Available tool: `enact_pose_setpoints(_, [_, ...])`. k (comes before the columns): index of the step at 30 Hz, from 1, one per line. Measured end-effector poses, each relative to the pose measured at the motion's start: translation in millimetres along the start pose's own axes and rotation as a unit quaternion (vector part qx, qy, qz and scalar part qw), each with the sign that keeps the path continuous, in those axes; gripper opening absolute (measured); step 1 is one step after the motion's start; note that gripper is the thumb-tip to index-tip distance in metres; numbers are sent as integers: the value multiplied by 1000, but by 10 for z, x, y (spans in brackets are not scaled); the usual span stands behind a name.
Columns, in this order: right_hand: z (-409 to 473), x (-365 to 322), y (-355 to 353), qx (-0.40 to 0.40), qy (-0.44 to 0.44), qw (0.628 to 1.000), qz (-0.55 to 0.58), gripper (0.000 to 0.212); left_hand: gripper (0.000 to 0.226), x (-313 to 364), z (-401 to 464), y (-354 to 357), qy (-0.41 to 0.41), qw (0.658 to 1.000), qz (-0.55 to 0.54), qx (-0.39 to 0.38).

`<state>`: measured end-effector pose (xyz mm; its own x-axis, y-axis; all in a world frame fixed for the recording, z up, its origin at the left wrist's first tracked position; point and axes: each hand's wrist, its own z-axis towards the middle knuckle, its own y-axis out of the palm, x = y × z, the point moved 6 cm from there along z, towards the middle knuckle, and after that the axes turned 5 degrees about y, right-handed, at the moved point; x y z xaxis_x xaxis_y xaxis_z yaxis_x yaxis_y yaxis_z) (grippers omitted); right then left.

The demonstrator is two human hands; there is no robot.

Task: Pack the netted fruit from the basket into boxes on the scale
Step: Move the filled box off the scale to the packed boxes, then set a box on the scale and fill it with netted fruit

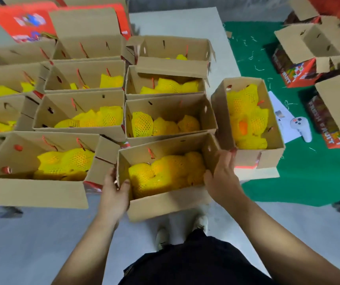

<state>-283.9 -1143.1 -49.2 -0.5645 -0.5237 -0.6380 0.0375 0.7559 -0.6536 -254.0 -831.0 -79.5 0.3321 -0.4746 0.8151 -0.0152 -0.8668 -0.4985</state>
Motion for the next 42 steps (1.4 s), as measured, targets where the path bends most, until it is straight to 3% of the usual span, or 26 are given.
enact_pose_setpoints(2, [-23,-6,-16,-6,9,1000,25,49,29,-108,40,38,-23,999,-10,-25])
enact_pose_setpoints(5, [-23,20,-116,-1,1,1000,-2,72,38,-131,61,59,-17,998,2,-68])
enact_pose_setpoints(8, [-82,84,-180,7,-11,999,-35,50,50,-143,-36,31,-3,997,-14,-80])
enact_pose_setpoints(14, [-281,72,-376,-46,-53,997,-27,24,44,-203,-512,-84,-60,994,-88,-39])
enact_pose_setpoints(22, [-747,-305,-605,-119,-159,977,-72,32,36,-79,-1368,-626,-67,989,-122,41])
enact_pose_setpoints(28, [-1164,-716,-158,-199,-206,953,-103,26,22,-267,-1965,-1381,-55,972,-164,161])
enact_pose_setpoints(31, [-1456,-1099,139,-217,-241,938,-120,38,22,-457,-2150,-1835,-55,967,-159,192])
enact_pose_setpoints(38, [-2344,-1955,1073,-255,-297,903,-175,33,47,-1159,-2436,-3147,-54,963,-133,229])
enact_pose_setpoints(42, [-2767,-2405,1632,-256,-315,900,-161,38,44,-1482,-2510,-3817,-46,956,-140,254])
